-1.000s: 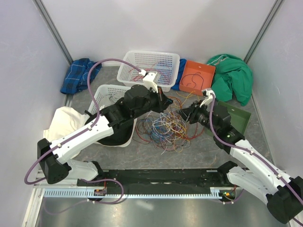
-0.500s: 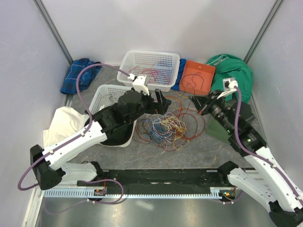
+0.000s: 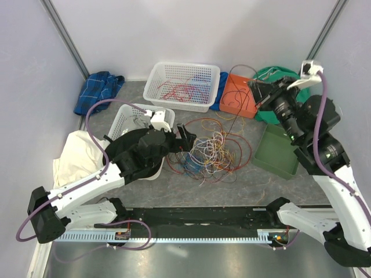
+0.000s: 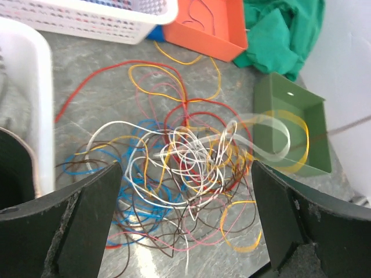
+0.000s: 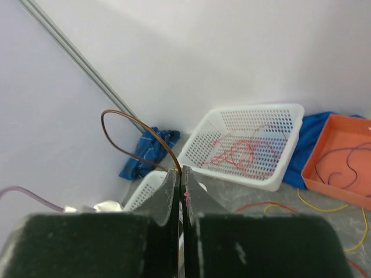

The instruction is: Untangle the cables

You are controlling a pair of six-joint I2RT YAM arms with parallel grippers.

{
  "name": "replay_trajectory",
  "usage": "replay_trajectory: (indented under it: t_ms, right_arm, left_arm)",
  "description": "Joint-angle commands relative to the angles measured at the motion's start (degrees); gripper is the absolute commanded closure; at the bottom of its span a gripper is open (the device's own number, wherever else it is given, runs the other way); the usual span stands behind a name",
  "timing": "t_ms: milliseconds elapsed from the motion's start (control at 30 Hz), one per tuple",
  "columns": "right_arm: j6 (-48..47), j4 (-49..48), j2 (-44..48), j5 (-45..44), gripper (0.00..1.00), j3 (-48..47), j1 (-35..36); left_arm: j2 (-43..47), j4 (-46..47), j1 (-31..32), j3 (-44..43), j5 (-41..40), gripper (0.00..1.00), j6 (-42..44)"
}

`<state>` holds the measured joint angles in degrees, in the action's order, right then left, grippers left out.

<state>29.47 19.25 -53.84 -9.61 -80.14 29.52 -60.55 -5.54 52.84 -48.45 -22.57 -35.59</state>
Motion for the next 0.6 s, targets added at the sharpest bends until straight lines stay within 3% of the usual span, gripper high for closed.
replay_trajectory:
  t_ms: [0,100,267,300,367,400,567]
  right_arm:
    - [-0.3,2.9,-3.5,-0.6,1.00,-12.2,0.1]
    - [0.1,4.2,-6.0,-0.7,1.00,-22.5,0.1]
    - [1.7,4.3,-7.9,-0.9,1.00,-29.8,0.1]
    - [2.2,4.4,-8.0,-0.5,1.00,-29.8,0.1]
    - [3.7,4.4,-7.7,-0.1,1.00,-28.9,0.2]
    - [4.0,4.3,-7.5,0.1,1.00,-28.2,0.2]
    - [5.4,4.4,-7.4,2.3,1.00,-26.9,0.2]
  left_arm:
    - [2.7,19.0,-0.1,6.6,5.1,0.00,0.2]
    - [2.1,26.9,-0.1,10.6,6.1,0.00,1.0]
    - [1.6,40.5,0.0,17.0,7.3,0.00,2.6]
    - [1.7,50.0,0.0,20.7,7.9,0.00,3.3]
    - [1.2,60.3,0.0,24.7,8.8,0.00,5.1]
    - [0.7,70.8,0.0,27.6,9.5,0.00,5.8]
    - [-3.8,90.7,0.0,29.6,19.3,0.00,11.3]
